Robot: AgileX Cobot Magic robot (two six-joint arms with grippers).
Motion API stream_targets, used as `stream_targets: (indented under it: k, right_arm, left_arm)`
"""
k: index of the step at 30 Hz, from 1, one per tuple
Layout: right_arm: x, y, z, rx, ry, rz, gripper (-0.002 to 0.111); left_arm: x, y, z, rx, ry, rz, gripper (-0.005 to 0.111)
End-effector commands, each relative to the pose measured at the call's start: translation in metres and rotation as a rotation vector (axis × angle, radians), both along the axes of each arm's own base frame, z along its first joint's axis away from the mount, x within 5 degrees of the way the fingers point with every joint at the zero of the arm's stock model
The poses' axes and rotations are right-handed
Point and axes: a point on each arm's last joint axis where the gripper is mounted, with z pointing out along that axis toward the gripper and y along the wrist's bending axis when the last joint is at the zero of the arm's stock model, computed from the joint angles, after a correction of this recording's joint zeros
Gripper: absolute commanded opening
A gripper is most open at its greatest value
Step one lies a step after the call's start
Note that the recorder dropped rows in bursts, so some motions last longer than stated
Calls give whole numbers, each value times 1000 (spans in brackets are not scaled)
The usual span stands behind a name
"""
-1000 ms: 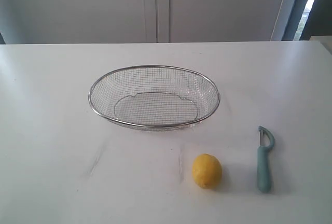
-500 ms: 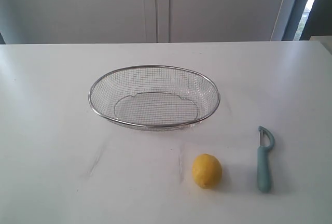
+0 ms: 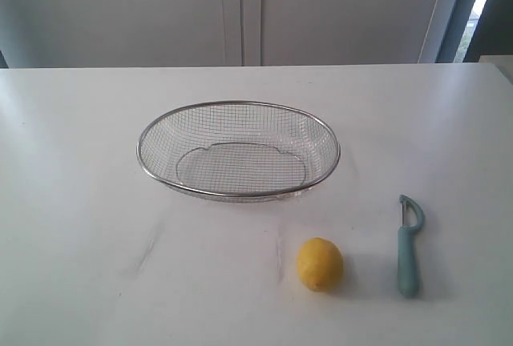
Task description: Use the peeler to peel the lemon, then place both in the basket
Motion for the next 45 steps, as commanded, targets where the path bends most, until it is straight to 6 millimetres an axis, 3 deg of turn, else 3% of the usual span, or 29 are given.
stream_targets:
  k: [1,10,18,21,28,35,38,45]
  right_arm:
    - [2,0,22,-5,19,1,0]
    - [32,-2,51,34,333,2,0]
    - [59,-4,62,48,529,1,0]
    - [68,-5,61,46,535,1,0]
    - [68,-4,59,50,556,1,0]
    - [68,-5,59,115,826,-14,0]
    - [79,-5,58,169,937,-29,0]
    - [124,-2,44,318,1205,-36,0]
  left_arm:
    - [0,0,-3,-15,9,4,0]
    - [0,0,-3,-15,9,4,0]
    - [0,0,-3,-15,9,4,0]
    - [0,0,-3,-15,9,4,0]
    - [0,0,-3,-15,9,4,0]
    - [0,0,-3,-15,9,4,0]
    - [0,0,-3,-15,9,4,0]
    - [0,0,-3,-15,9,4,0]
